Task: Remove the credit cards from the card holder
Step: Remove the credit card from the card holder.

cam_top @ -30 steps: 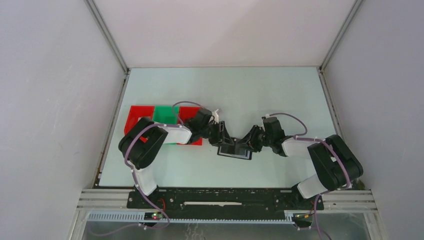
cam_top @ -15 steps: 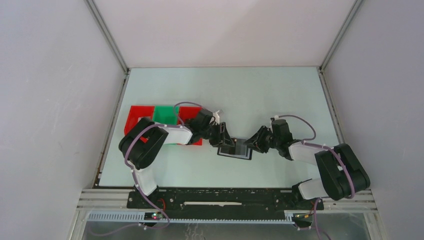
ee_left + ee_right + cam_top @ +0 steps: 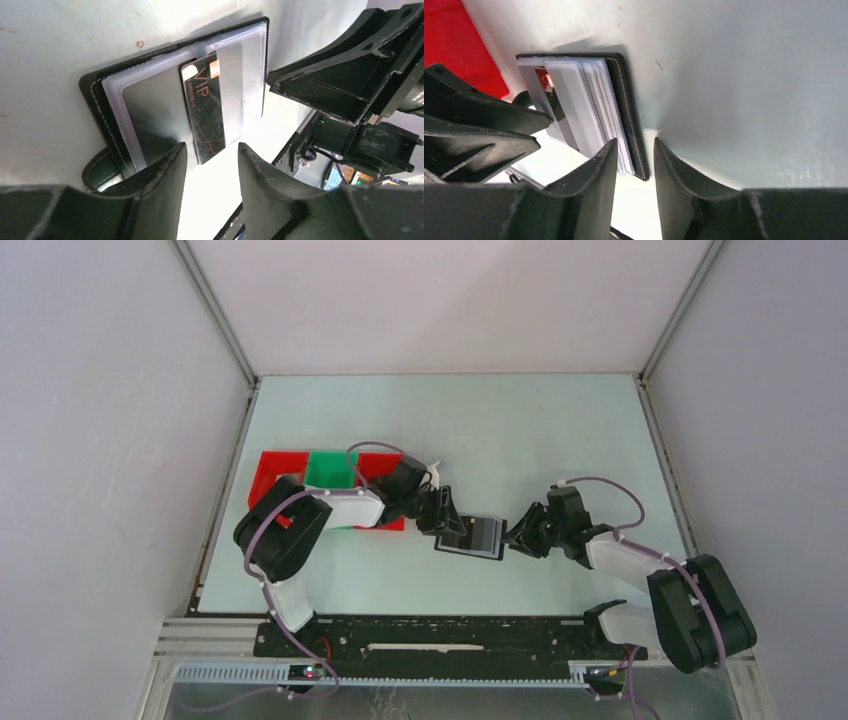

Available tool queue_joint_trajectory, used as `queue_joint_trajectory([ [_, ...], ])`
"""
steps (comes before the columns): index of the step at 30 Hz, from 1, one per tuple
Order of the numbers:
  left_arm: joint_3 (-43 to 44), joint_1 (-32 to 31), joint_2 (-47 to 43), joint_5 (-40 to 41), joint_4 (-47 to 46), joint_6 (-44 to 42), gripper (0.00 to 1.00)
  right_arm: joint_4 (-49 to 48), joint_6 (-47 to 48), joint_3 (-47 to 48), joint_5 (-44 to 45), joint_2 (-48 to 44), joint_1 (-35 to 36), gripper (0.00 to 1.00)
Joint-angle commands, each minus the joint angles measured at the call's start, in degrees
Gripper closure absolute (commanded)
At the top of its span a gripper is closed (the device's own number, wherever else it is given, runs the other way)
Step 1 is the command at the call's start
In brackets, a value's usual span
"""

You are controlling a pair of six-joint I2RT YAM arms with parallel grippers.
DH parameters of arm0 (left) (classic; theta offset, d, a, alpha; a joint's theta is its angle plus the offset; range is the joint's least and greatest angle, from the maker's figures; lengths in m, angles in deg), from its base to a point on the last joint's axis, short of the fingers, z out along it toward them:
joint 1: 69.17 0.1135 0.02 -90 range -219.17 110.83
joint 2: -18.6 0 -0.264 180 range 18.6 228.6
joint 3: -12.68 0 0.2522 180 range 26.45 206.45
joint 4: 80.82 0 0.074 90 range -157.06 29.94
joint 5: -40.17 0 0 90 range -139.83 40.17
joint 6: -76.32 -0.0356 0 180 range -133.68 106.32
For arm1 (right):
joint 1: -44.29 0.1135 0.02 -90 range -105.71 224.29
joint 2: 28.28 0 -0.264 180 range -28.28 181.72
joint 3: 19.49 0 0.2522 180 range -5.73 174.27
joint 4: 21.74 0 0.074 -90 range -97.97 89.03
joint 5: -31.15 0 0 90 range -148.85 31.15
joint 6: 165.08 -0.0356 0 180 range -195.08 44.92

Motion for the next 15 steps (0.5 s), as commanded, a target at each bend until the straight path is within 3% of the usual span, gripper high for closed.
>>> queue_joint_trajectory([
  [1,1.5,-0.1,-2.5,5.4,9.0,-4.3,0.51,8.9,1.8,0.5,5.9,-4.5,1.8,0.57],
  [6,2.4,0.3,-4.8,5.7,10.3,-4.4,0.51,6.4,-0.1,1.6,5.3,-10.2,5.1,0.54],
  [15,5.0,0.3,-4.0,5.2,11.4,-4.1,0.51,0.6,-2.5,3.9,0.9,-1.2,10.1,0.55],
])
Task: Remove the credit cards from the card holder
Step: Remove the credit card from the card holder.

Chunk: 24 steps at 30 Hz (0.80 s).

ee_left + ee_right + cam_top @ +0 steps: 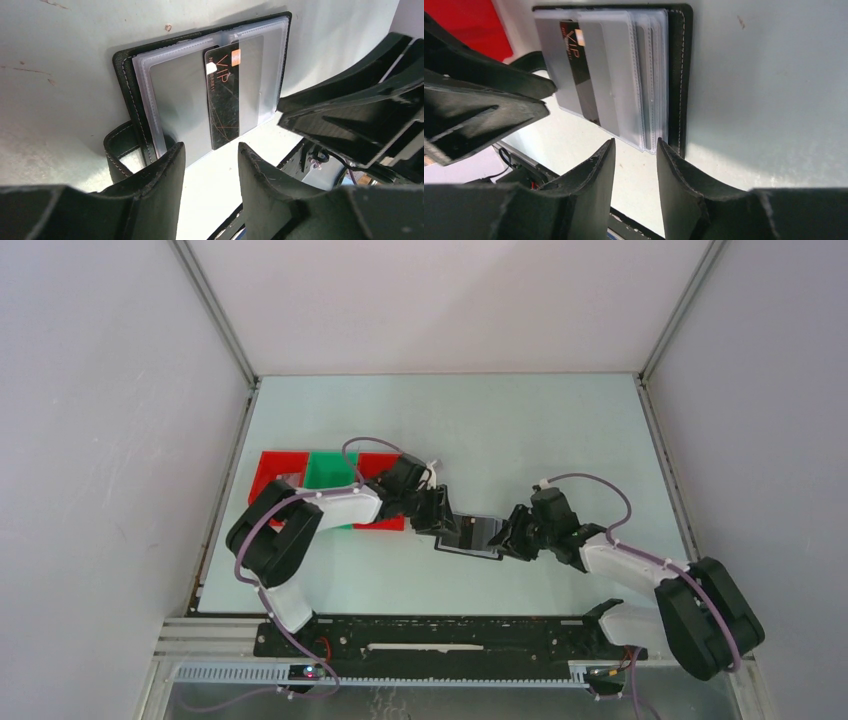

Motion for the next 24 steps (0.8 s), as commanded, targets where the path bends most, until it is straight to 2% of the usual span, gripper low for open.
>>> queue_joint_trajectory([
  [1,3.1,0.3,-0.8,1.1,1.2,-1.5,0.51,-3.5,-2.1,1.7,-1.7,3.2,1.6,0.56],
  [13,3.3,0.3,-0.2,1.2,1.1,-1.5,0.51,-0.2,-4.0,2.2,3.4,-4.6,2.3,0.55],
  [24,3.7,0.3,0.2,0.9,1.1,-1.3,0.51,-7.0,-5.2,4.0,-0.9,4.0,3.0,0.55],
])
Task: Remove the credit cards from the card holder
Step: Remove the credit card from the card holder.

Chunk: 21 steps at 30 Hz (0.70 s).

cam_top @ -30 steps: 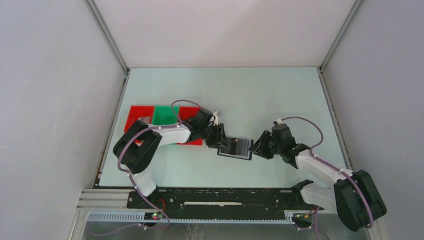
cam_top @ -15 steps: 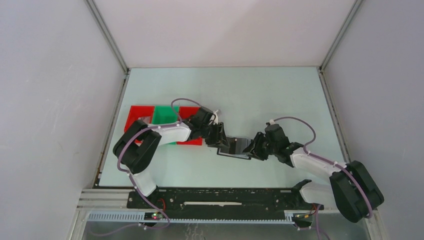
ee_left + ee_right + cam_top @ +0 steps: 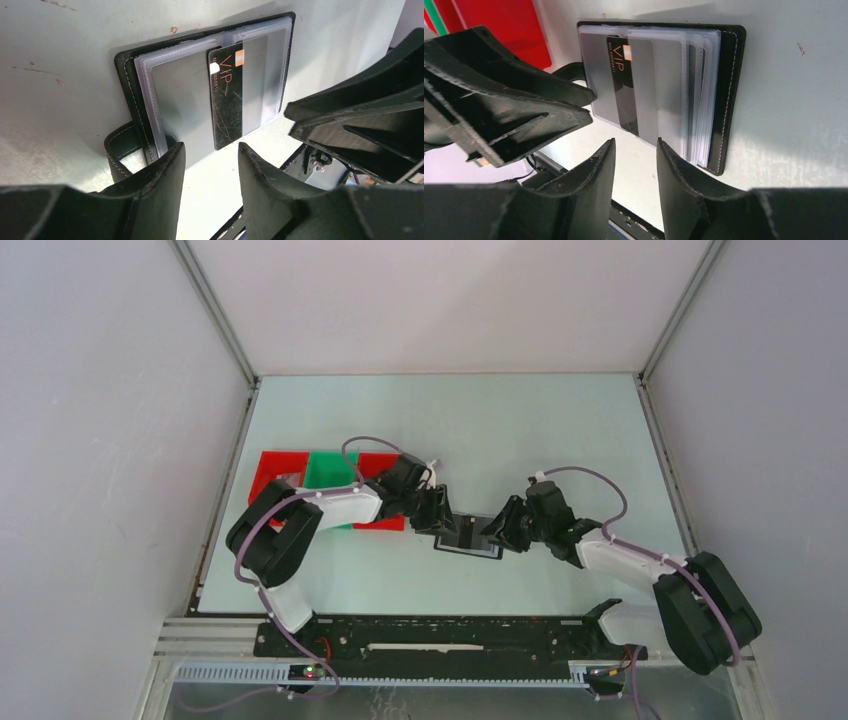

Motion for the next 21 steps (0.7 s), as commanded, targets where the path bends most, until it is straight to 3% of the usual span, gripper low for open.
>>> queue_joint_trajectory([
  [1,3.2,0.3,0.2,0.0,-0.1,-0.9,0.51,-3.7,-1.2,1.4,-0.9,2.9,0.9,0.55],
  [21,3.6,0.1,3.2,-3.6,-3.1,0.9,0.50,3.3,-3.2,-3.7,7.1,8.6,0.3,0.56],
])
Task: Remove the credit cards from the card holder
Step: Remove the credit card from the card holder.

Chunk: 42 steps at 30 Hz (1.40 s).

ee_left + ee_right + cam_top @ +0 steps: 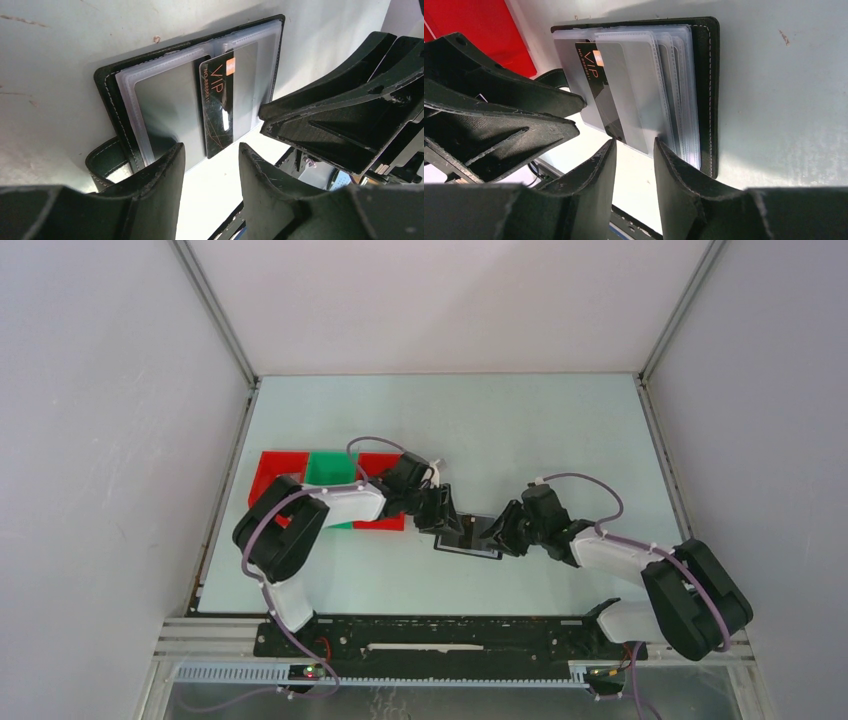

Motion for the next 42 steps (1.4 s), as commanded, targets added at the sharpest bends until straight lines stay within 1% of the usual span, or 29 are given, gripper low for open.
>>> queue_joint_trajectory([
  [1,2.4,0.0,1.1,-1.4,-1.9,0.4,0.50,5.3,0.0,-3.2,6.3,3.6,-0.3,0.56],
  [8,2.7,-0.1,3.6,-2.7,-2.9,0.6,0.48,2.5,-1.1,-7.0,5.0,3.8,-2.3,0.57],
  [14,2.6,-0.1,5.0,-2.0,-2.9,-0.4,0.40,2.1,-0.9,-9.4,4.6,2.7,-4.3,0.57],
  [18,2.6,-0.1,6.3,-2.0,-2.9,-0.8,0.38,1.8,-0.6,-10.2,4.5,3.2,-4.9,0.57],
  [21,2.5,-0.1,7.4,-2.4,-5.4,-0.7,0.38,-0.3,-0.9,-10.9,4.1,3.5,-5.3,0.56],
  [26,2.2,-0.1,8.7,-3.5,-7.7,0.1,0.38,-0.9,-0.8,-11.3,3.8,3.8,-5.4,0.57],
  [34,0.8,-0.1,7.6,-3.1,-8.9,0.7,0.41,-1.8,-0.4,-11.1,2.5,3.8,-5.6,0.57],
  [38,0.7,0.0,6.7,-1.2,-7.0,-0.1,0.41,-0.4,0.4,-9.6,1.2,-0.1,-5.4,0.57],
  [42,0.0,0.4,5.4,0.0,-6.0,-0.5,0.41,3.9,2.0,-6.4,1.5,-4.7,-5.2,0.57],
])
